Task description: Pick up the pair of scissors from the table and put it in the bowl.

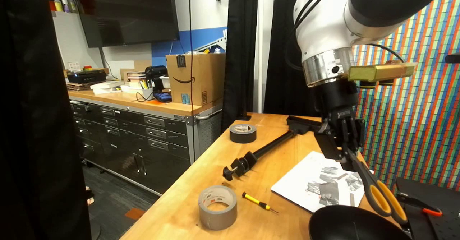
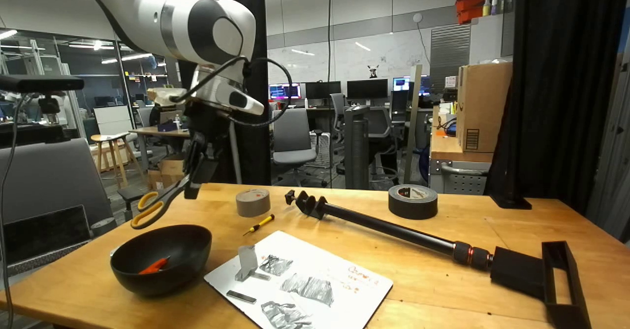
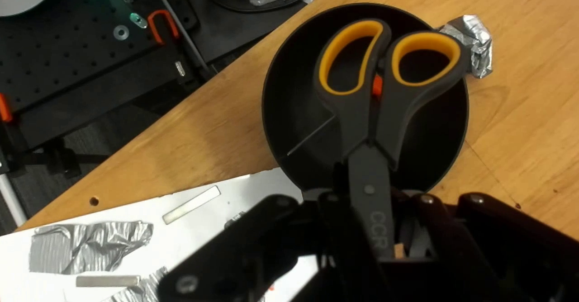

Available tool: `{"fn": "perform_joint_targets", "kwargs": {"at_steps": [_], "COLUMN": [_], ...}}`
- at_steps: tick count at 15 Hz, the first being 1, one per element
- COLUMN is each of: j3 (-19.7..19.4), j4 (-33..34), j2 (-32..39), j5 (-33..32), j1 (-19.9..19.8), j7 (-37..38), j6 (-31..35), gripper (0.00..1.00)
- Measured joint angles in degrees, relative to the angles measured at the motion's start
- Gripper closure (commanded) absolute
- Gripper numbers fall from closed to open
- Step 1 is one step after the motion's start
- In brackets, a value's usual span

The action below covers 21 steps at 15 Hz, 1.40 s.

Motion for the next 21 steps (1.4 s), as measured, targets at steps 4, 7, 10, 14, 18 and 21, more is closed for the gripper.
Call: {"fn": "perform_joint_targets", "kwargs": {"at_steps": [4,7,10,14,18,21], "j3": [0.0,0.0,0.1,0.3,0.3,0.3], "j4": [-2.1,-2.5,-2.6,-2.6,-2.6,-2.6], "j2": [0.8,1.1,1.2,1.2,1.2,1.2], "j5": [1.6,1.9,1.9,1.9,1.9,1.9], "j1": [0.0,0.0,0.2,0.5,0.6,0.6], "j7": [0.0,0.0,0.0,0.1,0.1,0.1], "j6": [2.3,2.8,3.2,3.2,3.2,3.2], "gripper": [0.91,0.91,0.91,0.75,0.66,0.66]}}
